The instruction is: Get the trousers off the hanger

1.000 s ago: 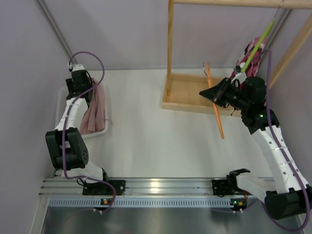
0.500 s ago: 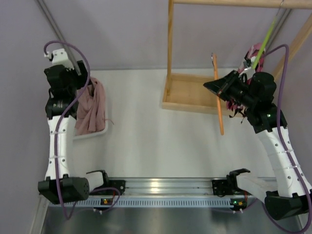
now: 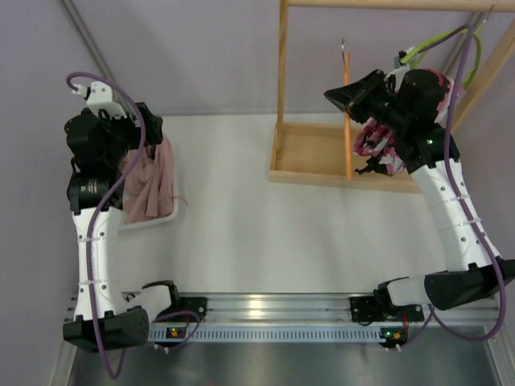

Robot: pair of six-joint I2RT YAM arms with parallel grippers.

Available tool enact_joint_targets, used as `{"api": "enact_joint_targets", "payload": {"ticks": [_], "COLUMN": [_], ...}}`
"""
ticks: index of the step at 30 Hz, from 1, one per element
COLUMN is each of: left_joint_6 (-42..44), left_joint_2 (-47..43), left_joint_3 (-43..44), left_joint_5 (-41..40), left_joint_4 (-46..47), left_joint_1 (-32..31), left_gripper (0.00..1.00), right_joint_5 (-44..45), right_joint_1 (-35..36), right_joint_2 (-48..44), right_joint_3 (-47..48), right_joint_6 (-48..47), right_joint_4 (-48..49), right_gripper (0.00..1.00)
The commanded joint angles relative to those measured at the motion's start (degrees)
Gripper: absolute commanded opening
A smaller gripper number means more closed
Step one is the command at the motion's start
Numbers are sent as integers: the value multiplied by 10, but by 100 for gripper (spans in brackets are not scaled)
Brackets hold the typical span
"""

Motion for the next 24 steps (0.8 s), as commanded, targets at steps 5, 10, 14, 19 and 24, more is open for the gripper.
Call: {"api": "enact_joint_targets", "payload": {"ticks": [5,10,14,19,24], "left_joint_6": [-17,-13,-18,-20,-11], "left_joint_2": [-18,-26,-28,-28,-40], "left_joint_3": [-5,-9,-17,-29,-43], "left_joint_5": [23,10,12,15,15], "left_joint_4": [7,6,15,34,44], "left_joint_1": [1,0,1,1,0], "left_gripper": [98,98,98,98,98], "right_joint_5": [18,86,111,128,140], "right_joint_1": [39,80,90,83,77], "right_joint_2": [31,-5,-55,-131,-201], "right_joint_3": [84,76,14,-100,-172], "right_joint_6": [79,66,66,33,-38], "right_joint_4": [143,71,28,10,15], "right_gripper": [0,0,0,0,0]}}
